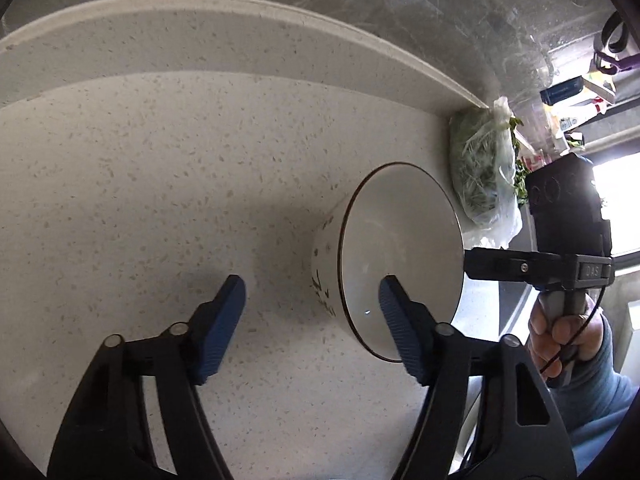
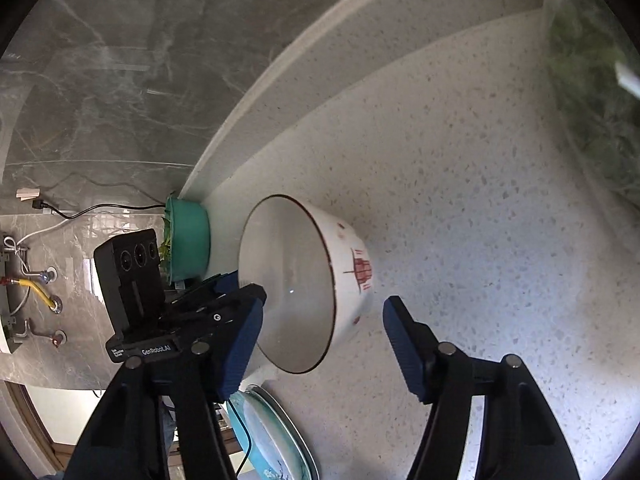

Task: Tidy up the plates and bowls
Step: 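Move the right gripper to the pink-flowered bowl's rim and close, then lift the pink-flowered bowl with the right gripper, then carry the pink-flowered bowl and lower it into the white bowl stack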

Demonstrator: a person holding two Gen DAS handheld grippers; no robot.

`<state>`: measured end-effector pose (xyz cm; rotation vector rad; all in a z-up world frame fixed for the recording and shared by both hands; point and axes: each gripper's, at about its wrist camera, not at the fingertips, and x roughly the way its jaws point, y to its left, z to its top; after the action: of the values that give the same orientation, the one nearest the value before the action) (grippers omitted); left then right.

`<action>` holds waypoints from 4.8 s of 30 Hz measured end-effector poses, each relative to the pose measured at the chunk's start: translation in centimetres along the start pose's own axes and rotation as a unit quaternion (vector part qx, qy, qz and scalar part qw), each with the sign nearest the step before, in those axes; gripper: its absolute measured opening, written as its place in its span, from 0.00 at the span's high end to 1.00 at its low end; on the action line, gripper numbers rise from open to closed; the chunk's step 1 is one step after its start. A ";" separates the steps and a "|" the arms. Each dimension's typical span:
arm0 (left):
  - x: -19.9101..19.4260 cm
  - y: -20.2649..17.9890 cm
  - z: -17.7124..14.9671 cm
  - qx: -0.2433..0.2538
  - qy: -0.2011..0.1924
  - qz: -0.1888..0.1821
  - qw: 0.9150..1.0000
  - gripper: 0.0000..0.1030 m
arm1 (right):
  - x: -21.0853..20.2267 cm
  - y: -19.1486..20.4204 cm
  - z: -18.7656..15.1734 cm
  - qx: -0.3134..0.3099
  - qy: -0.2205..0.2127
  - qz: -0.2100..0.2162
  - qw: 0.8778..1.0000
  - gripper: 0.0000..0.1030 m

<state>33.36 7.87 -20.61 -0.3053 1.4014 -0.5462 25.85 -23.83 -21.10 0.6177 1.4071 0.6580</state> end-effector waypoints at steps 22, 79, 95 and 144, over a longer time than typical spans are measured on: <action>2.8 -1.5 0.6 -0.009 0.016 -0.039 0.999 0.78 | 1.3 -2.5 1.1 0.027 0.023 0.024 0.999 0.65; -2.1 -20.0 -18.0 0.003 0.050 -0.083 0.995 0.79 | -12.6 -2.9 -17.7 0.037 0.008 0.023 0.999 0.69; 2.6 -22.2 -22.0 -0.016 0.078 -0.067 0.995 0.79 | -12.8 -6.2 -21.8 0.048 0.020 -0.006 0.999 0.69; 5.2 -21.7 -21.8 -0.038 0.066 -0.050 0.996 0.79 | -9.2 -0.4 -22.4 -0.079 0.022 -0.170 0.982 0.68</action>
<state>8.44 -10.63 -17.29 -0.4078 1.5437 -0.6044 3.09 -30.77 -16.78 0.2287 1.4413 0.5041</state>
